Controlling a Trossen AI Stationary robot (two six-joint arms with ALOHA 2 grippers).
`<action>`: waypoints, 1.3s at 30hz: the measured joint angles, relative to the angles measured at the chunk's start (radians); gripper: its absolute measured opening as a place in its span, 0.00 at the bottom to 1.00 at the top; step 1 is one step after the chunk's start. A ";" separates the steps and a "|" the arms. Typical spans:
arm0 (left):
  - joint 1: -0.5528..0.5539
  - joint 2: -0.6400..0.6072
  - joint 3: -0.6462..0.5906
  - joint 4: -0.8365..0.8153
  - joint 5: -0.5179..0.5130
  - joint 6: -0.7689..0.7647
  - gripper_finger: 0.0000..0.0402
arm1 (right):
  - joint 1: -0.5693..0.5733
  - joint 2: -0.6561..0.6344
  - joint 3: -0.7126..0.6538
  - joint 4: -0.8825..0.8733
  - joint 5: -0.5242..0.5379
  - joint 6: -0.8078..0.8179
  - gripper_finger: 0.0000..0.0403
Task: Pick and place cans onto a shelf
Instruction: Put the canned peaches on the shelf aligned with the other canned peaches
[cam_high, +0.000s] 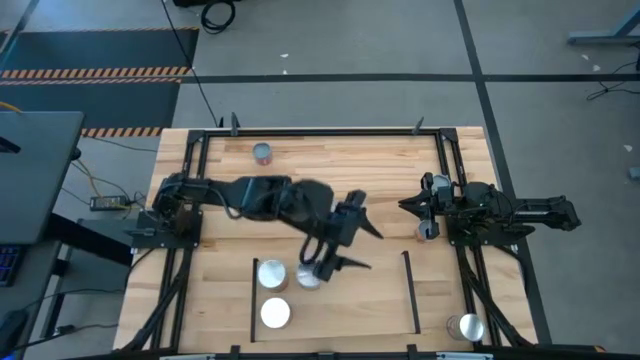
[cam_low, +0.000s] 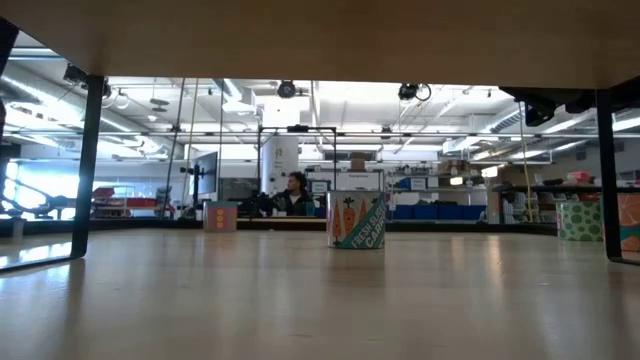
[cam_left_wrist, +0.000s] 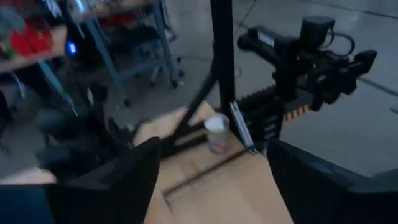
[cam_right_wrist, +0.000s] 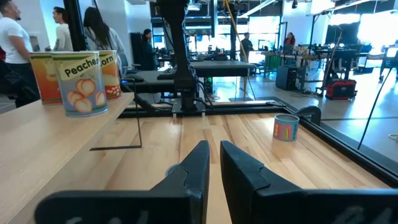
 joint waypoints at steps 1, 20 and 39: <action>0.018 -0.001 0.000 -0.004 0.006 0.031 0.72 | 0.000 0.000 0.000 0.000 0.000 0.000 0.12; 0.296 0.023 -0.136 -0.010 0.003 0.003 0.62 | 0.000 0.000 0.000 0.005 0.000 0.000 0.12; 0.289 0.019 -0.134 0.016 -0.098 0.068 0.71 | 0.000 0.000 0.000 0.016 0.000 0.000 0.12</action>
